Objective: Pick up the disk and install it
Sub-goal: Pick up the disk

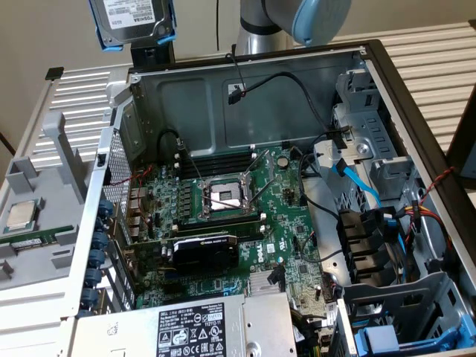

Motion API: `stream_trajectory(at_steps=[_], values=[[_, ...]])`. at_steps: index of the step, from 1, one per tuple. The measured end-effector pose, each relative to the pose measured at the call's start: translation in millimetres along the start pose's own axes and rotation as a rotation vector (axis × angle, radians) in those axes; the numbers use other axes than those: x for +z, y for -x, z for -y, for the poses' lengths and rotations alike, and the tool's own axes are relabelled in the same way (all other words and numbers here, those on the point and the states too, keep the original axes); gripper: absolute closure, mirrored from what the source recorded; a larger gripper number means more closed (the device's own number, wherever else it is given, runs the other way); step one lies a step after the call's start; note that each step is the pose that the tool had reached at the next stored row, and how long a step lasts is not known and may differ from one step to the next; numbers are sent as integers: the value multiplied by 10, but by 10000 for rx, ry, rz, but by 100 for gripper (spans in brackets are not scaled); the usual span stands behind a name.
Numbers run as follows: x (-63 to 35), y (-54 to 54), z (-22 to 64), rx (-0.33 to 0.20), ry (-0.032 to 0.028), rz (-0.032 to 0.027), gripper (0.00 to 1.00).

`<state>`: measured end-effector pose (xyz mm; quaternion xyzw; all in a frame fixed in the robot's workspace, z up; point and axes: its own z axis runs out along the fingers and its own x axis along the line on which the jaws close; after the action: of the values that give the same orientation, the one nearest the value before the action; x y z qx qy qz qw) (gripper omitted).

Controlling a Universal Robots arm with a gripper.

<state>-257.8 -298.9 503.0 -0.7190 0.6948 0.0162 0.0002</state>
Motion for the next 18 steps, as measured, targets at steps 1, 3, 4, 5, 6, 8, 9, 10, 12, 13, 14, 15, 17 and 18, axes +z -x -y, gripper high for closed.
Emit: stream_trajectory(at_steps=[1,3,4,5,6,8,9,10,12,13,14,15,17,18], values=[[-1,-9,29,0,4,0,63],[3,-31,57,1,4,1,63],[7,-47,61,1,6,0,63],[12,-67,63,3,6,-1,63],[18,-88,67,4,4,0,63],[29,-132,81,4,3,1,63],[30,-150,98,4,3,1,63],[29,-166,124,3,5,0,63],[27,-195,190,5,5,0,63],[26,-208,229,4,6,-1,63],[25,-222,273,3,5,0,63],[23,-236,315,5,5,0,63],[21,-264,399,4,9,0,63],[20,-277,438,4,11,1,63]])
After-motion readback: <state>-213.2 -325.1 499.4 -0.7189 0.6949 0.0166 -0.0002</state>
